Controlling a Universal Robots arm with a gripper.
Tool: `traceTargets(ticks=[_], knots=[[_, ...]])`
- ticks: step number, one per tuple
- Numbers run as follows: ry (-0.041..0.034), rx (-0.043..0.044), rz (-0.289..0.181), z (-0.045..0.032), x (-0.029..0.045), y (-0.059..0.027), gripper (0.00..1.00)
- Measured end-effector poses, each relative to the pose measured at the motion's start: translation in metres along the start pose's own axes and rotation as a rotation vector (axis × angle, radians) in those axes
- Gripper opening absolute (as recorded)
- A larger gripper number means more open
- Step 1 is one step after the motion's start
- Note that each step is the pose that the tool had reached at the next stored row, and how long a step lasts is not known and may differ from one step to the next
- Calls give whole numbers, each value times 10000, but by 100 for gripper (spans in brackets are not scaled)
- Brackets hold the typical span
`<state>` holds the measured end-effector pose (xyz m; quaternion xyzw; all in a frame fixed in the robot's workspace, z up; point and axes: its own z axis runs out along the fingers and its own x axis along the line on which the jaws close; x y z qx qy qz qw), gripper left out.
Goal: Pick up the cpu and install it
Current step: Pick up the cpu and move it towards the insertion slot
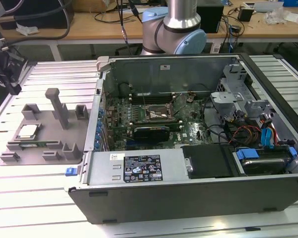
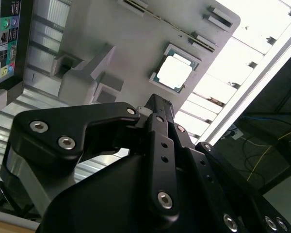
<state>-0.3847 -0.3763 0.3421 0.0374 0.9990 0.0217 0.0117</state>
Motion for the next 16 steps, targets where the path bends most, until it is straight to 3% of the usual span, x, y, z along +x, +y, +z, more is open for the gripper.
traceTargets(ticks=[16], knots=[[0,10,0,52,29,-4,11]])
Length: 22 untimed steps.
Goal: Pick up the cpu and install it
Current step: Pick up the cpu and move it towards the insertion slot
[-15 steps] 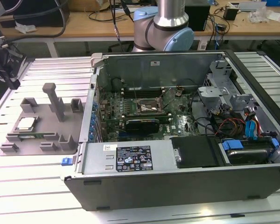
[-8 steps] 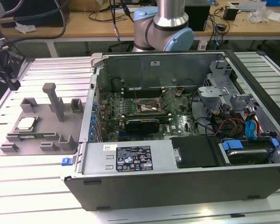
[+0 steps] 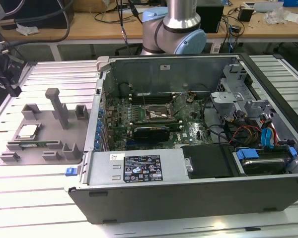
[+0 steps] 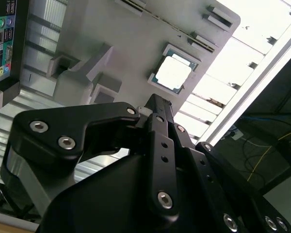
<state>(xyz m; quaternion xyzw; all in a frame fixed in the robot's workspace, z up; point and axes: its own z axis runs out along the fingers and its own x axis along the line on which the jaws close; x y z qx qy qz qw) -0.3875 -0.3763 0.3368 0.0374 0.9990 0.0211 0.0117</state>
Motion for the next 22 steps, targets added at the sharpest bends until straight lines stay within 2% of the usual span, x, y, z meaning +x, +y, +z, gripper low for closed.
traceTargets(ticks=[18,22], knots=[[-2,23,-1,56,54,-7,11],[-3,22,-1,98,74,-10,11]])
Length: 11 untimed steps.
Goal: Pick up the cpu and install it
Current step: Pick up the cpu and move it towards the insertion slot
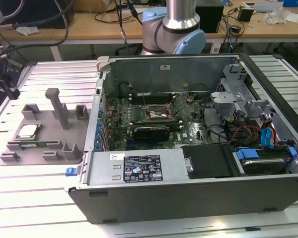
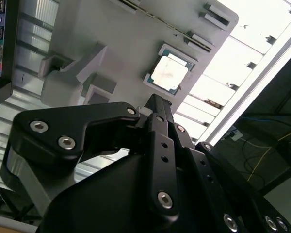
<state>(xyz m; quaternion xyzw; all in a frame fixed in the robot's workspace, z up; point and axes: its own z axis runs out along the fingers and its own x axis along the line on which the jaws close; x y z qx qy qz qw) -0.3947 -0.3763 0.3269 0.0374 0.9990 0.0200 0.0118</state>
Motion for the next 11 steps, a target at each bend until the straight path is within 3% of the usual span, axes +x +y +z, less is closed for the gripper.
traceTargets(ticks=[4,11], knots=[[0,0,2,85,27,-5,11],[0,1,1,259,140,-60,11]])
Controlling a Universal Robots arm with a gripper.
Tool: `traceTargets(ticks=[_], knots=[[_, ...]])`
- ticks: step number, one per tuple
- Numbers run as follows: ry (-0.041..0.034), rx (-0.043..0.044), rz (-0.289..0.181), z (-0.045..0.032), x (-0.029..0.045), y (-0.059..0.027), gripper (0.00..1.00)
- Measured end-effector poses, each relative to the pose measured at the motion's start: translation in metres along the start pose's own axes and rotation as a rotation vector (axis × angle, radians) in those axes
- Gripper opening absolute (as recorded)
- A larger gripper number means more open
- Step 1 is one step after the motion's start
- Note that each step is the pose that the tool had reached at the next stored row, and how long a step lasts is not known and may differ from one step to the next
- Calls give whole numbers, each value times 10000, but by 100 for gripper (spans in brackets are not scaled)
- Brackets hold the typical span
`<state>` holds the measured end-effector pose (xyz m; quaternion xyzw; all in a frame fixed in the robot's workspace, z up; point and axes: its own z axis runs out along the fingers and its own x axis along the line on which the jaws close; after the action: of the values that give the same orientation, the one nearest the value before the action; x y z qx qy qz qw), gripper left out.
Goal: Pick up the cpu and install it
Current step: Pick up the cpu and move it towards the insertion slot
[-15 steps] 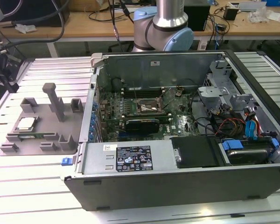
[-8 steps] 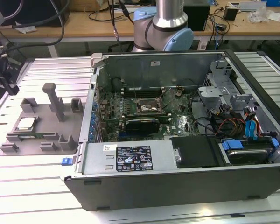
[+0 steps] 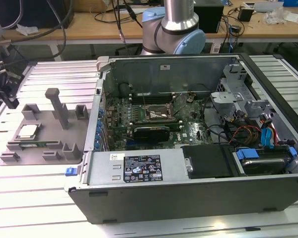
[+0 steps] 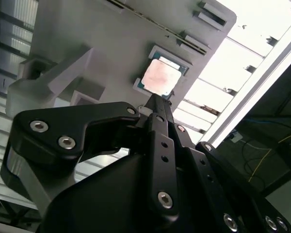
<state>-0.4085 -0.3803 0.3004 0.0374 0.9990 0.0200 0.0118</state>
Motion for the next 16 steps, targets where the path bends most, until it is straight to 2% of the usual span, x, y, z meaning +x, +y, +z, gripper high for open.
traceTargets(ticks=[4,10,16], knots=[[-36,-5,-8,84,38,-16,11],[-60,-7,-15,180,56,-21,11],[-82,-9,-19,317,71,-28,11]])
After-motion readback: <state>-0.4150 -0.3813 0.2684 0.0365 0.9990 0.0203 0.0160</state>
